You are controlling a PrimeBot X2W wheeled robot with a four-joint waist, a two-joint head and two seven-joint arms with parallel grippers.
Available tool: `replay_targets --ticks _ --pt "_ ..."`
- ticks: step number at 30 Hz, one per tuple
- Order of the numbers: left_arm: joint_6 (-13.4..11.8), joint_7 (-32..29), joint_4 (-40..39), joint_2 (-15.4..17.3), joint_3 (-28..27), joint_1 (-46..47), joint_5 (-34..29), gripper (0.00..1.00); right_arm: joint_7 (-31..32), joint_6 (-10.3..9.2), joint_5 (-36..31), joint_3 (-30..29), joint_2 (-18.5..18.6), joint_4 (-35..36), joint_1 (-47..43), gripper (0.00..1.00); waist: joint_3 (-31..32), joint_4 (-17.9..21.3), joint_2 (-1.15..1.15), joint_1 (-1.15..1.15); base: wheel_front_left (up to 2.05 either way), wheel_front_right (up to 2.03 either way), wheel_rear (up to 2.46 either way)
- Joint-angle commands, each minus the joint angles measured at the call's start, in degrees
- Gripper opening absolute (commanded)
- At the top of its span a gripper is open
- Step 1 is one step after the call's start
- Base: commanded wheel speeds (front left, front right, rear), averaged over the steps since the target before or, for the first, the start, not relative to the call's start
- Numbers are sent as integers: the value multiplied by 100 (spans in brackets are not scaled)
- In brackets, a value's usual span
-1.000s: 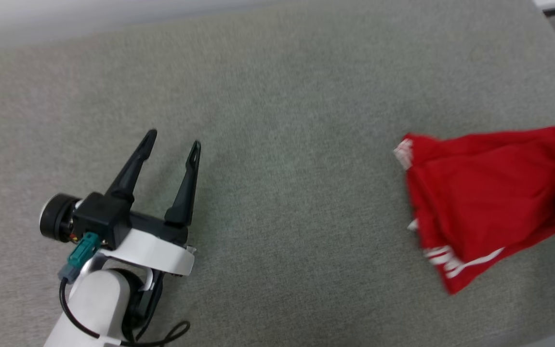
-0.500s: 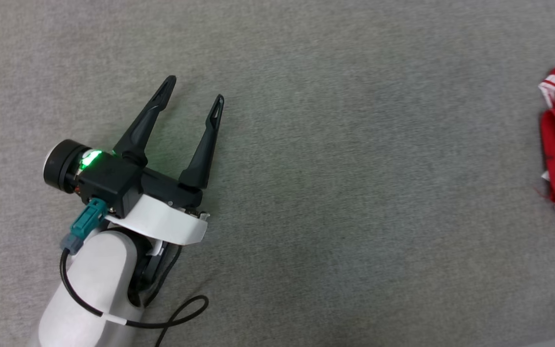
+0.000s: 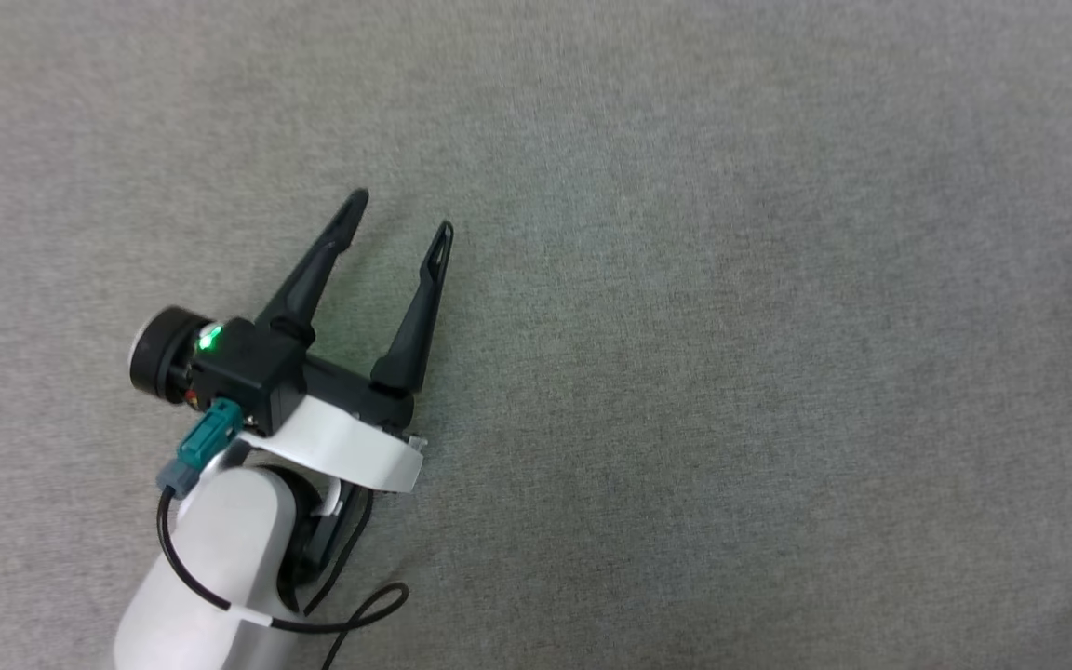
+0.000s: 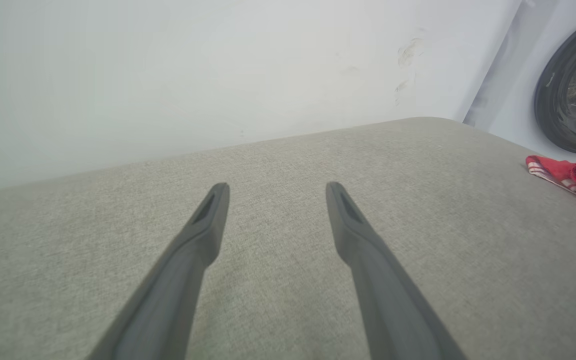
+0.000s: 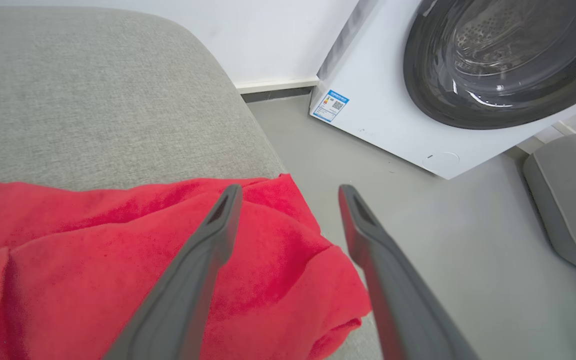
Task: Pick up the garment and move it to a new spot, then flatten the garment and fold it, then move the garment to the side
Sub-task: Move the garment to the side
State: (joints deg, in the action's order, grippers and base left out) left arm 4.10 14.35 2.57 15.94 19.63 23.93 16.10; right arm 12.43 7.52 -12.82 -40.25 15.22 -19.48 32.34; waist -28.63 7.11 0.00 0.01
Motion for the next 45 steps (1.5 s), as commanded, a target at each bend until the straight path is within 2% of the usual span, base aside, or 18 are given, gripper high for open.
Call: replay_targets --ticks 1,6,11,16,23,33,45 --pt "-20 37 38 -13 -14 -93 21 100 -72 -7 -10 50 -40 42 -150 100 230 -66 0 -1 0 0 0" --pt "-122 61 212 -146 -56 -394 106 100 -418 -8 228 342 -185 308 -650 100 762 -186 0 -1 0 0 0" --pt "-247 83 400 -332 -84 -801 207 100 -800 -8 663 818 -569 698 -1386 100 1401 -436 0 -1 0 0 0" --pt "-334 89 504 -418 -117 -1089 257 100 -897 -8 883 1114 -835 1061 -1872 100 1776 -619 0 -1 0 0 0" --pt "-533 87 642 -486 -325 -1539 363 100 -969 -7 1193 1858 -1139 1618 -2636 100 2269 -869 0 -1 0 0 0" --pt "-704 82 689 -415 -655 -1952 322 100 -1071 -7 1627 2743 -1239 2185 -3370 100 2750 -1099 0 -1 0 0 0" --pt "-677 83 791 -341 -708 -2262 259 100 -1130 -6 1934 3074 -1240 2804 -4191 100 3058 -1008 0 -1 0 0 0"
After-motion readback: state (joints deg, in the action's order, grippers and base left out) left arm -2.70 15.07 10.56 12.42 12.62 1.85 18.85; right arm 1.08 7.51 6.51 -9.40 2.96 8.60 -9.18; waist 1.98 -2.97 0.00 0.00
